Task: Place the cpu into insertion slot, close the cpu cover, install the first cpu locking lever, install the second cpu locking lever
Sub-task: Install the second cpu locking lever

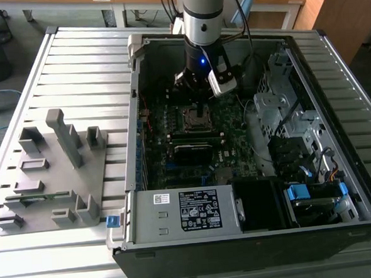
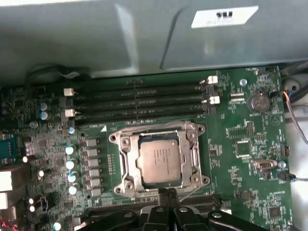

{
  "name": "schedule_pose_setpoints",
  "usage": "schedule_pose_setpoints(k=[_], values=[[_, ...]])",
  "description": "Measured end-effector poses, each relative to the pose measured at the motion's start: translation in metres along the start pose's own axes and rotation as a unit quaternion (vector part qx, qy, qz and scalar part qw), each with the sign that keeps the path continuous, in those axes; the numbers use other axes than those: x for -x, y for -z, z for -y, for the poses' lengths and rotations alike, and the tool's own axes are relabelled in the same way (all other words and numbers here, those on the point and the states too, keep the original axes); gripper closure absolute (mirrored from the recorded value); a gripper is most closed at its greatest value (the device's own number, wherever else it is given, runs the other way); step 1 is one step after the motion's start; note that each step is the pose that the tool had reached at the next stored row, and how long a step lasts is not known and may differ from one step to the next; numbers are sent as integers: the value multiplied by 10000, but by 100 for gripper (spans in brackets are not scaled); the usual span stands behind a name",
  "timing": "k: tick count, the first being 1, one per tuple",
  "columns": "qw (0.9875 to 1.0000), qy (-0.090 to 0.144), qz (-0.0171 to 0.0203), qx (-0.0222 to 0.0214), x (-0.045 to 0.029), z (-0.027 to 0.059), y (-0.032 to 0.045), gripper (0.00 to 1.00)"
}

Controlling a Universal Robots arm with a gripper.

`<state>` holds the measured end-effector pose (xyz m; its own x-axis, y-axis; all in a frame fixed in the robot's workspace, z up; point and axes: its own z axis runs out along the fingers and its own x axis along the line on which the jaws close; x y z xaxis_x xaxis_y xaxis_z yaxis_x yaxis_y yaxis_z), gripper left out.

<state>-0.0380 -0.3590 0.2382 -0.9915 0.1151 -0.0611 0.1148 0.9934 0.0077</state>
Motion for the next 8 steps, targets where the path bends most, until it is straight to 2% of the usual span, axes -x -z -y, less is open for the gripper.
schedule_pose_setpoints(k=[8], values=[[10000,0,0,3,5,35,21,90]])
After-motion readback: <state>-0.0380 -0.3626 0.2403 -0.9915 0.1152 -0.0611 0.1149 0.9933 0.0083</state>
